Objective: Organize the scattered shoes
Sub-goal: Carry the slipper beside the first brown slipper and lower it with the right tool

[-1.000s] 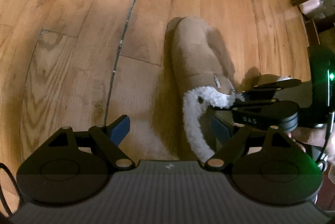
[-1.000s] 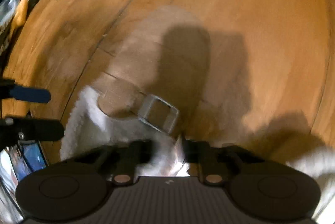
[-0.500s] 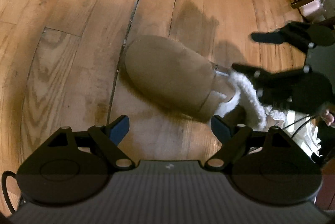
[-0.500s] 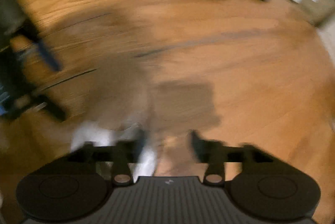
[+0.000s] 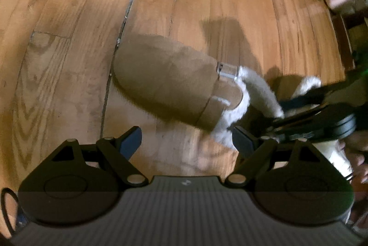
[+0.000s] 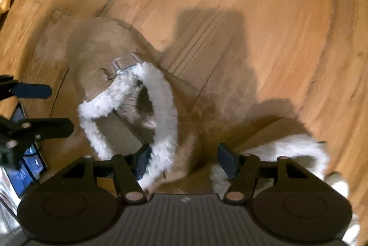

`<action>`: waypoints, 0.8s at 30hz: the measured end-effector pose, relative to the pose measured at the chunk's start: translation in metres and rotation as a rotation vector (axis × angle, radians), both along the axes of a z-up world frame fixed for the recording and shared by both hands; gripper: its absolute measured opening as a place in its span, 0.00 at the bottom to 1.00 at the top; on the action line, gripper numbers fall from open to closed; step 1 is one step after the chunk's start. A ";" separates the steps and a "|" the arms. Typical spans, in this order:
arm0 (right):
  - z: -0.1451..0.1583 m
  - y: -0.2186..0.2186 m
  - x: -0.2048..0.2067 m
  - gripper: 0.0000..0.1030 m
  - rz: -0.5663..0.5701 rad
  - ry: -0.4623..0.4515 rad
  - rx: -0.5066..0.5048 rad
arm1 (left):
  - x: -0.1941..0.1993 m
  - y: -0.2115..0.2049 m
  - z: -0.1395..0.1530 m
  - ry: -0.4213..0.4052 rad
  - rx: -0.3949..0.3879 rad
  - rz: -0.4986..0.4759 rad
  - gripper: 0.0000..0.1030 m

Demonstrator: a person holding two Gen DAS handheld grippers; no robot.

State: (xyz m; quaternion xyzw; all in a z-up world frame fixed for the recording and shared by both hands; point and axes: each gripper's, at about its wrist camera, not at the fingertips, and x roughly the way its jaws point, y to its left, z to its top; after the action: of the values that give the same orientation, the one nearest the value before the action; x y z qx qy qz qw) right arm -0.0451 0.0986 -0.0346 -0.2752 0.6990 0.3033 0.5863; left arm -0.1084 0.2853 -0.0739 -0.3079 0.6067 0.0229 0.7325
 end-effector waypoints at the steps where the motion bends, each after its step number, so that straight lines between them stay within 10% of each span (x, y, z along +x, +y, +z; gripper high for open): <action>1: -0.003 0.002 -0.003 0.25 0.053 -0.039 0.007 | 0.000 0.000 0.000 -0.003 -0.007 0.006 0.84; 8: 0.032 0.000 -0.035 0.07 0.469 -0.316 0.146 | -0.012 0.005 0.004 0.003 -0.029 0.018 0.84; 17: 0.058 -0.019 -0.044 0.07 0.947 -0.352 0.281 | -0.021 -0.002 0.009 -0.001 -0.053 -0.004 0.84; 20: 0.060 -0.015 -0.037 0.19 0.890 -0.426 0.243 | -0.019 -0.005 0.008 -0.001 -0.065 -0.012 0.84; 24: 0.061 -0.007 0.000 0.53 0.508 -0.424 0.072 | -0.016 -0.010 0.008 -0.004 -0.064 -0.026 0.84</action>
State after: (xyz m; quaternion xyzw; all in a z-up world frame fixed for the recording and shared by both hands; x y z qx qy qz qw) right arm -0.0448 0.0912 0.0262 -0.4770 0.4591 0.4002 0.6337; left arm -0.1240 0.2758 -0.0664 -0.3231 0.6098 -0.0066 0.7236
